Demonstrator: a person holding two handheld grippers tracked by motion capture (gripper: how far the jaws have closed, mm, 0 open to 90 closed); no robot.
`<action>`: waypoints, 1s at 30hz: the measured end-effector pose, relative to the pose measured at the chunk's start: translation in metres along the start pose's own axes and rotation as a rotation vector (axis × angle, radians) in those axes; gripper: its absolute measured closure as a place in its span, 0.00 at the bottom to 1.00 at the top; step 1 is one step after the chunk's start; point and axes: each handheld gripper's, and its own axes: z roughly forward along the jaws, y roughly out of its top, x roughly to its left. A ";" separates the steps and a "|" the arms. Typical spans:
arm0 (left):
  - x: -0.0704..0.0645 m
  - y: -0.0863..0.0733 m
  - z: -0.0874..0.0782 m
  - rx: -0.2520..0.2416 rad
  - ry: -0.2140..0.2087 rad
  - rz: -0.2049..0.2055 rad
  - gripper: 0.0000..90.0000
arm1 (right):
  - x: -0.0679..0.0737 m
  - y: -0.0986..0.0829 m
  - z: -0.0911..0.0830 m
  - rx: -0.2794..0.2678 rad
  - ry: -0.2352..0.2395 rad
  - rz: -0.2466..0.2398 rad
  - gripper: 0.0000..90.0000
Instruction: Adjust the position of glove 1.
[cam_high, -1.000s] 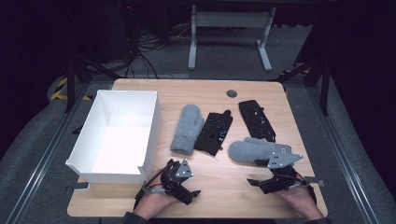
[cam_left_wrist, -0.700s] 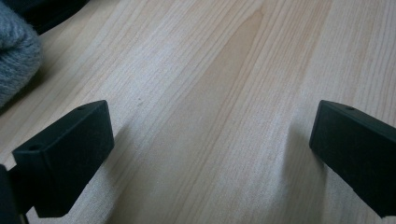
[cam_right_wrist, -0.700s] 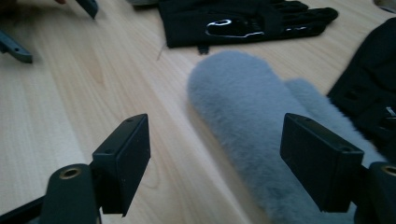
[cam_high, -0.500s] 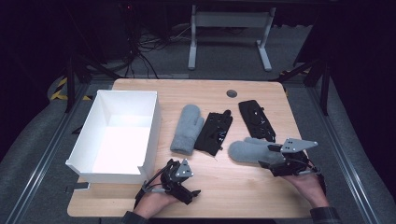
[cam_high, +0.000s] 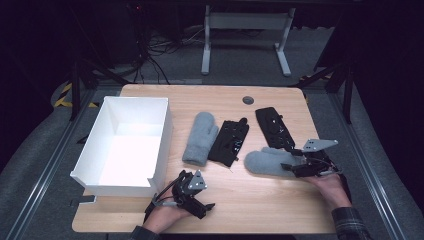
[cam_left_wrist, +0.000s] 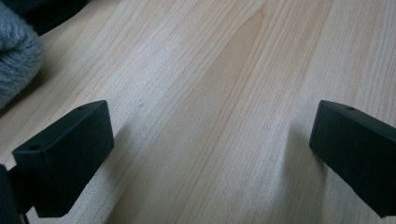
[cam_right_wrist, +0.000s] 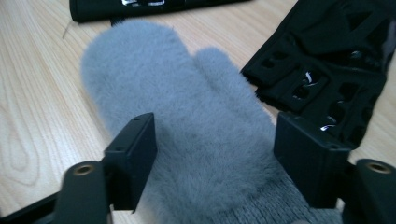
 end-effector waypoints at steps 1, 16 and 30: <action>0.000 0.000 0.000 0.000 0.000 0.000 0.00 | 0.000 0.000 0.000 0.000 0.000 0.000 0.40; 0.000 0.000 0.000 0.001 0.000 0.000 0.00 | -0.004 -0.006 -0.005 -0.019 0.015 0.002 0.96; 0.000 0.000 0.000 0.000 0.001 0.000 0.00 | 0.030 0.017 -0.025 -0.122 0.121 -0.023 0.96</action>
